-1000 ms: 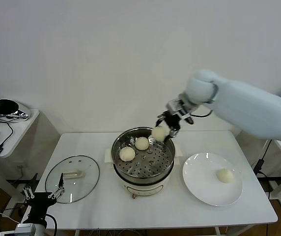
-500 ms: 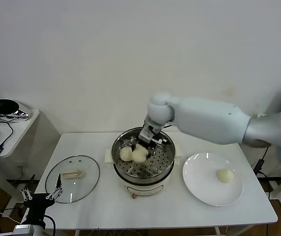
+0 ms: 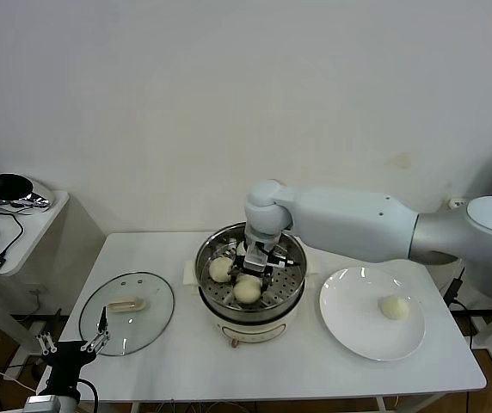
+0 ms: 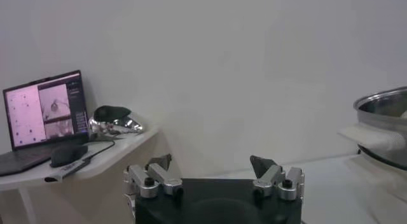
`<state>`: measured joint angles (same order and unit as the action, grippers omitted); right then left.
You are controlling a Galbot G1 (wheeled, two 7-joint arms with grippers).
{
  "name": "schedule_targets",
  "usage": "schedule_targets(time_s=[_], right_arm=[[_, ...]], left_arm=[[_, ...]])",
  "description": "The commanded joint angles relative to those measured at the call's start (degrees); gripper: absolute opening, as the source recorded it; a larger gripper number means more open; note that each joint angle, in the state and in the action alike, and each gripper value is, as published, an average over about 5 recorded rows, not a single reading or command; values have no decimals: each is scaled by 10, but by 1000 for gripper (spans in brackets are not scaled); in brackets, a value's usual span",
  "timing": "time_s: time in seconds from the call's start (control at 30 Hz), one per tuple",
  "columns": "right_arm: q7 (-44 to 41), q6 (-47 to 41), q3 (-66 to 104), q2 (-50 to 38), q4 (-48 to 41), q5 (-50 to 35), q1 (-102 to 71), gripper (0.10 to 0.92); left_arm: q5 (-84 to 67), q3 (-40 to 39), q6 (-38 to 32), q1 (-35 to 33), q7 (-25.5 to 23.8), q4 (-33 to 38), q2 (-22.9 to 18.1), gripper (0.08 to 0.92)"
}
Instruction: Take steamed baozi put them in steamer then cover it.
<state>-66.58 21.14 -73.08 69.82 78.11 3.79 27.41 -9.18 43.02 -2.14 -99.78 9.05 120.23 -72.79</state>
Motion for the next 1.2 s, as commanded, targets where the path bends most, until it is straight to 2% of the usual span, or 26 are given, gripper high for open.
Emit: schedule_targets(time_s=[0.03, 0.13, 0.27, 0.37, 0.5, 0.63, 0.87, 1.03, 1.2], right_arm=[[-8, 19, -7, 3, 9, 1, 3, 758], [-4, 16, 1, -5, 9, -4, 12, 810], [-2, -29, 22, -34, 19, -20, 35, 822], [-1, -119, 37, -73, 35, -40, 59, 823], [17, -279, 41, -143, 61, -109, 89, 823], [25, -374, 37, -217, 90, -144, 106, 823], [23, -417, 50, -364, 141, -137, 81, 823], [21, -401, 98, -437, 138, -71, 5, 823], [22, -376, 229, -479, 108, 0, -151, 823]], left_arm=[[0, -1, 0, 0, 0, -1, 0, 823], [0, -2, 1, 2, 0, 0, 1, 823], [0, -2, 2, 3, 0, 3, 6, 823], [1, -1, 2, 3, -1, 5, 10, 823], [0, 0, 2, 3, -1, 6, 15, 823], [0, -3, 2, 5, -1, 6, 18, 823], [2, -12, 4, 9, -1, 9, 26, 823], [3, -17, 4, 11, -1, 9, 28, 823], [6, -20, 4, 11, -1, 7, 25, 823]])
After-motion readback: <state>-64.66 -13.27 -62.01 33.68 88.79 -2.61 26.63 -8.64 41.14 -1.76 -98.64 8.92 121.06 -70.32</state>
